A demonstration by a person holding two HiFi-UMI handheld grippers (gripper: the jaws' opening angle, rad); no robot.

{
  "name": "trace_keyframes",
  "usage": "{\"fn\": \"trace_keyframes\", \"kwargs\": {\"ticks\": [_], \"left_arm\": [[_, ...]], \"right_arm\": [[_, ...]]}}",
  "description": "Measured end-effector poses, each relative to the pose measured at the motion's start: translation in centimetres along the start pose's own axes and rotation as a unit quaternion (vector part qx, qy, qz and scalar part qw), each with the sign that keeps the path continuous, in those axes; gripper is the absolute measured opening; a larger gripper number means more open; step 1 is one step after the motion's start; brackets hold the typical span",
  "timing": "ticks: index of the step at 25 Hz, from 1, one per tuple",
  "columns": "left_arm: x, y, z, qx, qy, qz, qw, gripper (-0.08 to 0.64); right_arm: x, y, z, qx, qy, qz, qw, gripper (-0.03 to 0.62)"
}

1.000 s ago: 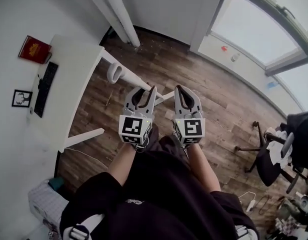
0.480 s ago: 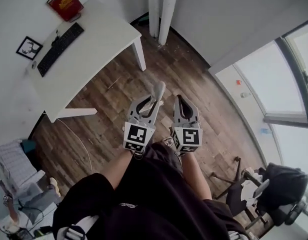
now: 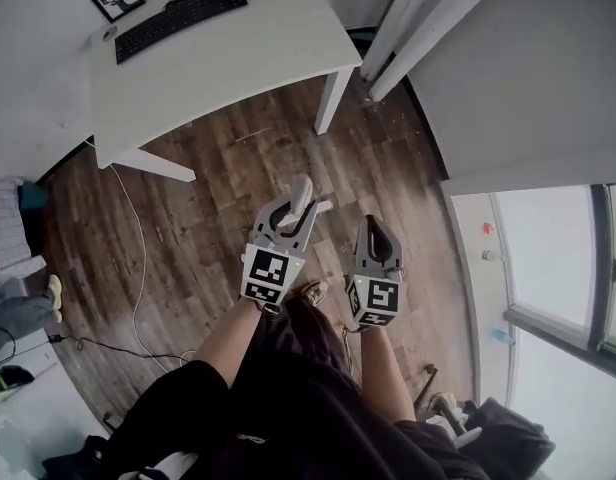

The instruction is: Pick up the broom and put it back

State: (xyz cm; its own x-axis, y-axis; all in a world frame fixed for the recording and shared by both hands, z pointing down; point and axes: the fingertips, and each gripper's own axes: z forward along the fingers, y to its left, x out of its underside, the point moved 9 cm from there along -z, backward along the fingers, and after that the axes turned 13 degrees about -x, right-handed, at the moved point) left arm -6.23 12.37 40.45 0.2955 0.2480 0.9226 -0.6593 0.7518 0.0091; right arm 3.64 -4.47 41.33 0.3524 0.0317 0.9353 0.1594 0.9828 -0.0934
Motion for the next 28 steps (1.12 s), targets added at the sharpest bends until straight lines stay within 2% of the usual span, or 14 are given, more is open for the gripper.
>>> {"fn": "trace_keyframes", "kwargs": {"ticks": [3,7,10,13,17,19,23,28], "left_arm": [[2.9,0.5,0.2,0.007,0.023,-0.011,0.9996,0.089],[6.1,1.7,1.0,0.009,0.031,-0.021,0.9992,0.089],[8.2,2.4,1.2,0.022,0.035,-0.026,0.9988,0.089],[9.7,3.1,2.0,0.040,0.039,-0.019,0.9983,0.087],[11.7,3.6,4.5,0.061,0.055,-0.001,0.9966,0.089],[12.6,3.9,5.4,0.066,0.062,0.003,0.9959,0.089],[13.4,5.5,6.6,0.051,0.060,-0.002,0.9969,0.089],[14.5,7.5,9.3,0.066,0.057,0.003,0.9962,0.089]], "right_arm": [[2.5,0.9,-0.1,-0.008,0.020,0.014,1.000,0.021],[5.4,1.9,0.2,-0.016,0.043,0.024,0.999,0.021],[6.7,2.9,0.4,-0.016,0.055,0.010,0.998,0.021],[7.8,3.5,1.5,-0.024,0.056,-0.017,0.998,0.021],[9.9,2.6,4.4,-0.025,0.058,-0.016,0.998,0.021],[10.3,2.5,5.5,-0.028,0.062,-0.016,0.998,0.021],[9.7,2.6,7.5,-0.040,0.067,-0.024,0.997,0.021],[8.6,2.3,9.1,-0.042,0.088,-0.039,0.994,0.021]]}}
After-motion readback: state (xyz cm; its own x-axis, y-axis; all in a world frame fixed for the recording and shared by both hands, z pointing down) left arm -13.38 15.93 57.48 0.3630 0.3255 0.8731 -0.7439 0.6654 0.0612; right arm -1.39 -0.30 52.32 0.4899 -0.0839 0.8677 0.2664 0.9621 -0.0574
